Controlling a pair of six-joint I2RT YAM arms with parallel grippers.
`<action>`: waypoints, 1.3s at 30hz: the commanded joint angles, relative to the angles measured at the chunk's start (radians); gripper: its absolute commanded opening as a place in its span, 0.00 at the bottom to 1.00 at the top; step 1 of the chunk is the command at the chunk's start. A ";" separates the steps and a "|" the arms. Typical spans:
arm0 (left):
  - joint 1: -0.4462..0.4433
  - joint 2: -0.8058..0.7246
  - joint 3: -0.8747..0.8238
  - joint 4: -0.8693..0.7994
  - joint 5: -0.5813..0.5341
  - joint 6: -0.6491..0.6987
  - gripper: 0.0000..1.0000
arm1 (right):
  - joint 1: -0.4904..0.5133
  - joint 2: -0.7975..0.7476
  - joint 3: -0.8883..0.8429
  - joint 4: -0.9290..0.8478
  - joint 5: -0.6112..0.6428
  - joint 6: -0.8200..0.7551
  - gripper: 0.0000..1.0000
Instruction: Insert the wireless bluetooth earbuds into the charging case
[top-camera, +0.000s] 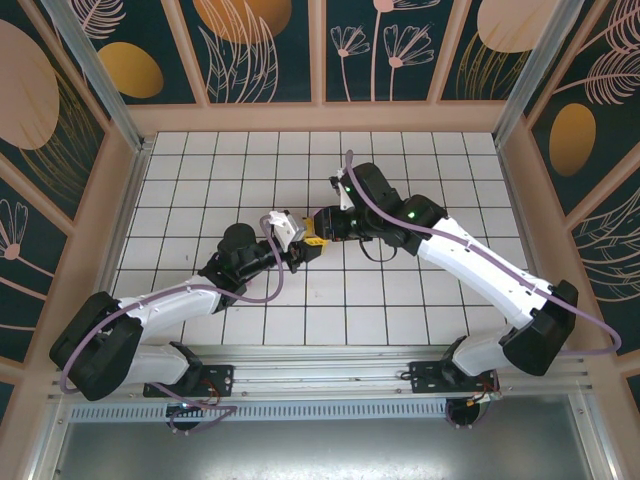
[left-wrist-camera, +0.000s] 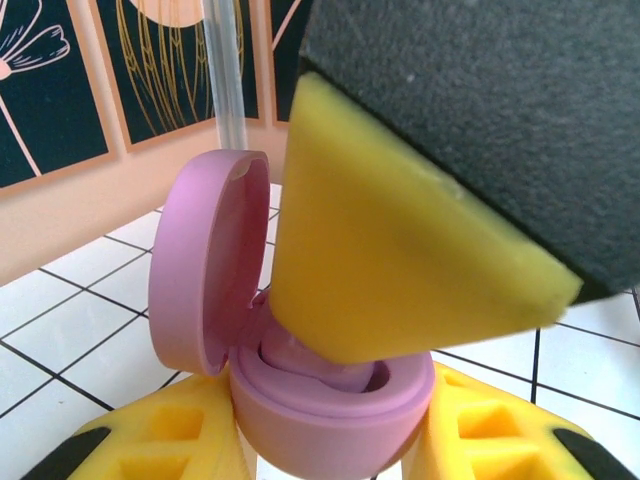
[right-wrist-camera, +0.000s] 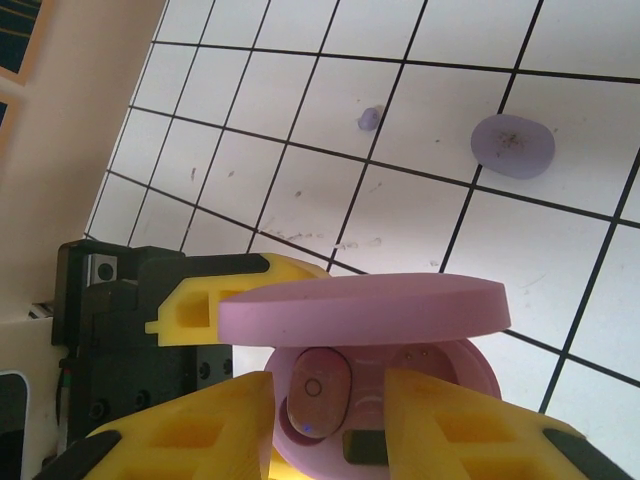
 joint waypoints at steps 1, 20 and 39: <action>-0.004 -0.030 0.008 0.015 -0.022 0.010 0.10 | 0.004 -0.060 0.002 0.038 -0.010 0.017 0.34; 0.024 -0.114 -0.067 0.075 -0.001 -0.140 0.11 | -0.100 -0.321 -0.192 0.213 0.013 0.141 0.33; 0.145 -0.454 -0.081 -0.267 -0.047 -0.128 0.10 | -0.066 -0.014 -0.594 0.693 -0.196 0.378 0.26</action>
